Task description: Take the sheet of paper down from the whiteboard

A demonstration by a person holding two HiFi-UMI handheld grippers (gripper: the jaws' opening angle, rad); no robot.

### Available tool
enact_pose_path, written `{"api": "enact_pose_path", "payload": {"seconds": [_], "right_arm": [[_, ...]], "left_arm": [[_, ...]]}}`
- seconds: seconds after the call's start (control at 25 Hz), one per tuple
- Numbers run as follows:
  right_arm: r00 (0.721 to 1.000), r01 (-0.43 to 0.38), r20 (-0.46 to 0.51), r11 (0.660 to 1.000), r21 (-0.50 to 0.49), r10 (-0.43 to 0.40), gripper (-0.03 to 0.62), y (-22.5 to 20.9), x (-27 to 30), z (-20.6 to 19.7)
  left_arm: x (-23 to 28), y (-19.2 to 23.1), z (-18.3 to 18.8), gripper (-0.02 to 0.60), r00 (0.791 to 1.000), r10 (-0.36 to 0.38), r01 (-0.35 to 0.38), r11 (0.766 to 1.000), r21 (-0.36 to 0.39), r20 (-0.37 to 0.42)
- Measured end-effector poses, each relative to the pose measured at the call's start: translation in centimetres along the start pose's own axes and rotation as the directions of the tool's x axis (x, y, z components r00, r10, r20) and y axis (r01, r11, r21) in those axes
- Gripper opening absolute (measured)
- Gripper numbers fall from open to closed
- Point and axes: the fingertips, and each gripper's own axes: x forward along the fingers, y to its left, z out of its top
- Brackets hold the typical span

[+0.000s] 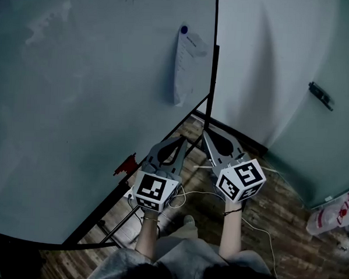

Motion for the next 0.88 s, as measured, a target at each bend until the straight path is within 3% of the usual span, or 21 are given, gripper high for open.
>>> {"api": "enact_pose_path", "payload": {"seconds": [0.12, 0.44, 0.6, 0.76, 0.88], "right_arm": [[1.000, -0.008, 0.009, 1.000, -0.004, 0.008, 0.002, -1.4, 1.5, 0.4], [1.000, -0.006, 0.017, 1.000, -0.007, 0.006, 0.002, -5.6, 4.0, 0.8], [1.000, -0.027, 0.013, 1.000, -0.004, 0.027, 0.002, -6.4, 5.7, 0.6], [0.998, -0.060, -0.001, 0.998, -0.017, 0.060, 0.002, -6.8, 7.1, 0.1], [0.999, -0.036, -0.004, 0.999, -0.024, 0.036, 0.002, -8.0, 7.2, -0.1]], "left_arm": [[1.8, 0.9, -0.2, 0.006, 1.000, -0.002, 0.002, 1.000, -0.001, -0.018], [5.2, 2.7, 0.7, 0.006, 1.000, -0.006, 0.007, 0.999, -0.034, 0.031], [6.1, 4.1, -0.3, 0.006, 1.000, -0.006, 0.005, 0.997, -0.072, -0.016], [7.2, 5.0, -0.2, 0.006, 1.000, -0.006, 0.007, 0.996, -0.092, 0.007], [8.0, 4.6, -0.3, 0.006, 1.000, -0.017, 0.018, 0.997, -0.081, 0.003]]}}
